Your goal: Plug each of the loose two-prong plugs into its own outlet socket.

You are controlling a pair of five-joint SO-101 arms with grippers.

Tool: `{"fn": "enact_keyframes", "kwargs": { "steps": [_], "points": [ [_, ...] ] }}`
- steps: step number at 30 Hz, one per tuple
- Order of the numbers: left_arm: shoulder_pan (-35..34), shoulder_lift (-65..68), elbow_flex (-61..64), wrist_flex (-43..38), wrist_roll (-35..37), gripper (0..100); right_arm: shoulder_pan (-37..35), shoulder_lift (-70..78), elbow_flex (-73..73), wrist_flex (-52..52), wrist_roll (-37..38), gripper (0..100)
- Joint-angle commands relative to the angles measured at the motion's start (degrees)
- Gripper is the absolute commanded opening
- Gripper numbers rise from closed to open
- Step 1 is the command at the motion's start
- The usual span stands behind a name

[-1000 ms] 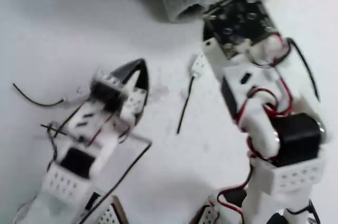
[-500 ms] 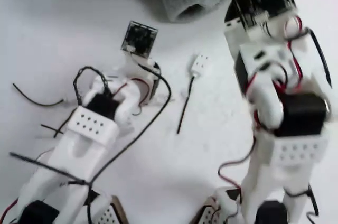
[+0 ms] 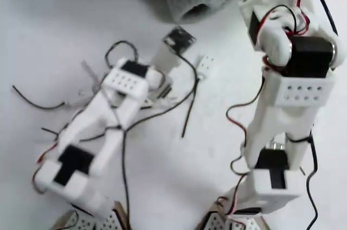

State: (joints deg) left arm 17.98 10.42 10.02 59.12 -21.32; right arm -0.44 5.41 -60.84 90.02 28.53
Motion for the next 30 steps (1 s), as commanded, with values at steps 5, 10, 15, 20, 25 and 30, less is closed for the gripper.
{"fn": "enact_keyframes", "kwargs": {
  "steps": [5,10,15,20,25,30],
  "points": [
    [0.6,16.7,-20.7,14.2,-9.6,14,0.3,3.3,-6.8,1.9,-0.6,13.8],
    [0.6,22.7,-28.4,19.3,-11.9,14,0.3,3.2,-6.8,1.9,-0.6,13.9],
    [0.6,26.4,-29.9,19.6,-14.5,14,0.3,3.5,-6.8,1.9,-0.6,13.9],
    [2.6,26.8,-29.9,21.5,-15.7,14,0.3,3.3,-6.8,2.0,-0.6,14.0],
    [5.4,27.3,-29.8,23.6,-17.8,14,0.6,3.2,-6.8,2.0,-0.6,13.9],
    [5.1,27.4,-29.5,23.7,-18.0,14,0.6,3.2,-6.8,2.0,-0.6,13.9]
  ]
}}
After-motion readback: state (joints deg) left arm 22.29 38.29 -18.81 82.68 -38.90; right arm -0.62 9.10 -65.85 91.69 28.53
